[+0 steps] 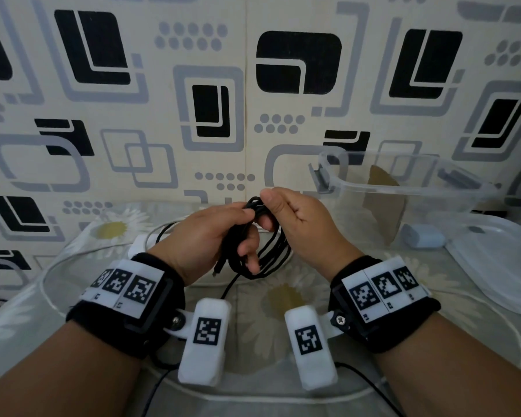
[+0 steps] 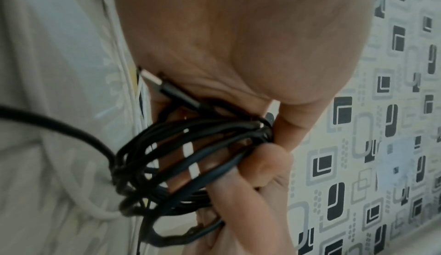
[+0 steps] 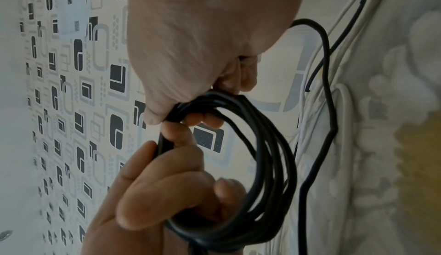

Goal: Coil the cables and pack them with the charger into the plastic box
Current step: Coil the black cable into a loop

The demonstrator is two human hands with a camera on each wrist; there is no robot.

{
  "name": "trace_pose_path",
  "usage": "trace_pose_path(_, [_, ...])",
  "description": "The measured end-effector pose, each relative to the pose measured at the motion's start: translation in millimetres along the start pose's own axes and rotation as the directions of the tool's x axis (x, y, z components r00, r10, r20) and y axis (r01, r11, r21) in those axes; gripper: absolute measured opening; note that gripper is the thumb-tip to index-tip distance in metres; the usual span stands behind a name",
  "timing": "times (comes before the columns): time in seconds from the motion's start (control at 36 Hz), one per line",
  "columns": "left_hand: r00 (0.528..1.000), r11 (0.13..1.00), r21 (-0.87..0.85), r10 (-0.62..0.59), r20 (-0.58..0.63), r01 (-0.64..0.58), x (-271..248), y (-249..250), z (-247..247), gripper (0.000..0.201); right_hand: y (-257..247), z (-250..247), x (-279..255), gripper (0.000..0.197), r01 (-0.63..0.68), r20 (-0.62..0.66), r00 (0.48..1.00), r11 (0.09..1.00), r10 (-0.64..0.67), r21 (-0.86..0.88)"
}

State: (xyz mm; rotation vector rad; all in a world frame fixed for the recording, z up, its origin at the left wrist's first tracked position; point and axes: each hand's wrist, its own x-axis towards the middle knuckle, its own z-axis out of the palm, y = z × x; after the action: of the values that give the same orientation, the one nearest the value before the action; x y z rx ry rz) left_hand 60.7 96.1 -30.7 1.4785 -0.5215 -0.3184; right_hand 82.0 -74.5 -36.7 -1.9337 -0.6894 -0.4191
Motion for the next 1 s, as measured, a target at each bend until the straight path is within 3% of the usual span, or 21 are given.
trace_pose_path(0.19, [1.000, 0.997, -0.077, -0.015, 0.028, 0.017, -0.8, 1.6, 2.6, 0.027, -0.3, 0.8, 0.0, 0.043, 0.000, -0.021, 1.000, 1.000, 0.000, 0.023])
trace_pose_path(0.33, [1.000, 1.000, 0.018, -0.005, -0.012, 0.005, -1.2, 4.1, 2.6, 0.042, -2.3, 1.8, -0.6, 0.046, 0.011, -0.021, 1.000, 0.998, -0.010, 0.059])
trace_pose_path(0.53, [0.986, 0.996, 0.090, 0.026, -0.165, -0.011, 0.2, 3.7, -0.6, 0.044, -1.3, 0.6, -1.8, 0.050, 0.014, 0.002, 1.000, 0.998, -0.014, 0.053])
trace_pose_path(0.75, [0.940, 0.986, -0.139, 0.044, -0.338, -0.096, 0.9, 8.8, -19.8, 0.046, 8.1, -3.6, 0.5, 0.049, -0.088, -0.140, 0.986, 0.996, 0.091, 0.032])
trace_pose_path(0.83, [0.914, 0.958, -0.238, 0.053, -0.402, -0.161, -0.4, 12.9, -27.9, 0.044, 9.2, -3.1, 1.0, 0.031, -0.145, -0.122, 0.981, 0.989, 0.149, 0.040])
trace_pose_path(0.92, [0.888, 0.923, -0.317, 0.054, -0.457, -0.219, -2.8, 17.0, -33.1, 0.042, 9.9, -1.5, 2.4, 0.007, -0.223, -0.090, 0.966, 0.958, 0.241, 0.180])
trace_pose_path(1.0, [0.871, 0.900, -0.367, 0.028, -0.491, -0.236, -4.8, 19.7, -37.0, 0.042, 9.7, -0.9, 1.1, 0.008, -0.289, 0.005, 0.951, 0.883, 0.309, 0.371])
